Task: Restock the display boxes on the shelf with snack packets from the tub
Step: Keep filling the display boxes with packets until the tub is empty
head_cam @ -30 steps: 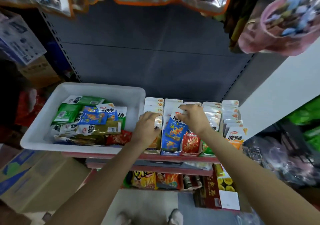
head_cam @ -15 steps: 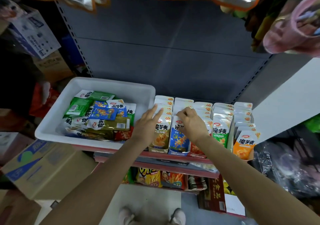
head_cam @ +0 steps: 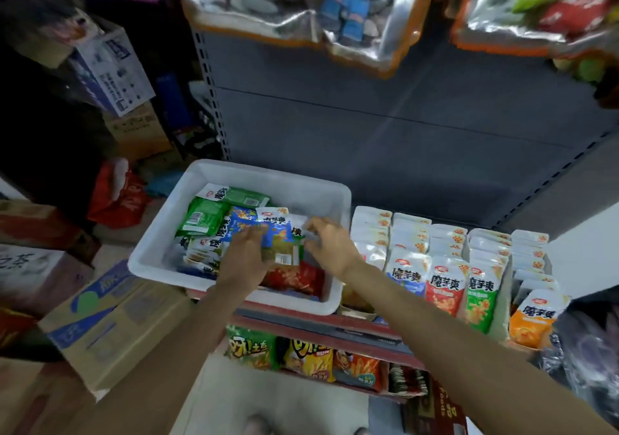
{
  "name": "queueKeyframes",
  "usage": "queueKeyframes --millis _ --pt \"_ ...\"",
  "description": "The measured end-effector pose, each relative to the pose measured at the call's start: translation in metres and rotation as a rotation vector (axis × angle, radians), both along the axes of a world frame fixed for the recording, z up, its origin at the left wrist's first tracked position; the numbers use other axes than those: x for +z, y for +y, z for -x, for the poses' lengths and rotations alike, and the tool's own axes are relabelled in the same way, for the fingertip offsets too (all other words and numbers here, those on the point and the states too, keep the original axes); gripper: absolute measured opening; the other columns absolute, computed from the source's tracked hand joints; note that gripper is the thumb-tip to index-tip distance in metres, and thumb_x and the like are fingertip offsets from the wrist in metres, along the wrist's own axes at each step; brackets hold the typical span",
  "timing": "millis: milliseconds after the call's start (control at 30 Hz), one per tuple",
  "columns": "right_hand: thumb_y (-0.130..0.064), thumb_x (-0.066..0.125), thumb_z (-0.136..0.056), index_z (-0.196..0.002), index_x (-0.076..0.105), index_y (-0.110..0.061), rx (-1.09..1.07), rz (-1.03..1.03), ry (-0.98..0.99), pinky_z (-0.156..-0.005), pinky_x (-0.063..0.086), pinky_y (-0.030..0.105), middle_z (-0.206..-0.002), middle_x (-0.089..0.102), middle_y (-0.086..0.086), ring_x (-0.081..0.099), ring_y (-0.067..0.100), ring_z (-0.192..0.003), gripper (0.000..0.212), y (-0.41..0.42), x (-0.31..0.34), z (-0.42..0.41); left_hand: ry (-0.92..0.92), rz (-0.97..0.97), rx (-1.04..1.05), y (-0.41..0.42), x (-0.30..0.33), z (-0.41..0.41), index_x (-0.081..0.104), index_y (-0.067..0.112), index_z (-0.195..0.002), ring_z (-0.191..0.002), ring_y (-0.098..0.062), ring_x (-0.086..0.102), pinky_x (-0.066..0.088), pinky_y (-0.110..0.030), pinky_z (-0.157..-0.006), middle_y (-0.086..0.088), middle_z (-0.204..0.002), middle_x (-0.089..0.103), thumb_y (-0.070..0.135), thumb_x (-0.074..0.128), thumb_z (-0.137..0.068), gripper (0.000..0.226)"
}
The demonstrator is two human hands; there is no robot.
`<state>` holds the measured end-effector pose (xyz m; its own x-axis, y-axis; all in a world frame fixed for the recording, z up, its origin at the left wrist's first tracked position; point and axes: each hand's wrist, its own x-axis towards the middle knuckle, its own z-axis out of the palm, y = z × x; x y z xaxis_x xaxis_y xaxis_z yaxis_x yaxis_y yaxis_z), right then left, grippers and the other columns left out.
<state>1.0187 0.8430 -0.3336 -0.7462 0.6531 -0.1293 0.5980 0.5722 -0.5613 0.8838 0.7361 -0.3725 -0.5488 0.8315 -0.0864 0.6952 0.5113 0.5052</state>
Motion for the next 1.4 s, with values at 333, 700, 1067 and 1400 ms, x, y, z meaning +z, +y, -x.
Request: queueKeyframes --millis 333,700,1067,1400 --pt "-0.020 0.061 -0.090 -0.152 0.002 -0.014 -0.209 0.281 -0.119 -0.115 0.019 0.031 -0.158 0.009 0.008 0.014 0.027 -0.144 0.085 -0.001 -0.062 0.092 0.035 0.342 -0.221 -0.018 -0.015 0.064 0.024 0.018 -0.148 -0.140 -0.027 0.026 0.031 -0.044 -0.110 -0.005 -0.155 0.022 0.028 0.053 -0.094 0.062" --pt "0.003 0.043 -0.091 -0.099 0.060 -0.003 -0.272 0.011 -0.028 -0.072 0.045 0.031 -0.099 0.067 0.015 0.061 0.031 -0.087 0.020 0.015 -0.039 0.089 0.011 0.259 -0.164 -0.010 -0.007 0.066 0.043 0.008 -0.138 -0.125 -0.028 0.042 0.041 -0.041 -0.101 -0.011 -0.140 0.041 0.024 0.056 -0.092 0.050" --pt "-0.003 0.044 -0.094 -0.076 0.053 -0.017 -0.539 0.225 0.615 -0.070 0.045 0.039 -0.069 0.051 -0.002 0.047 0.019 -0.068 0.024 0.027 0.007 0.013 -0.332 -0.162 -0.263 0.011 0.029 0.007 0.043 0.017 -0.137 -0.126 -0.017 0.044 0.034 -0.022 -0.096 -0.003 -0.135 0.049 0.026 0.064 -0.089 0.053" --pt "-0.007 0.047 -0.095 -0.078 0.058 -0.017 -0.677 0.282 0.640 -0.055 0.052 0.031 -0.065 0.049 0.000 0.047 0.012 -0.060 0.022 0.048 0.044 -0.094 -0.509 -0.264 -0.321 0.066 0.051 -0.086 0.048 0.030 -0.070 -0.061 -0.008 0.051 0.042 -0.026 -0.061 0.006 -0.068 0.056 0.013 0.078 -0.074 0.034"
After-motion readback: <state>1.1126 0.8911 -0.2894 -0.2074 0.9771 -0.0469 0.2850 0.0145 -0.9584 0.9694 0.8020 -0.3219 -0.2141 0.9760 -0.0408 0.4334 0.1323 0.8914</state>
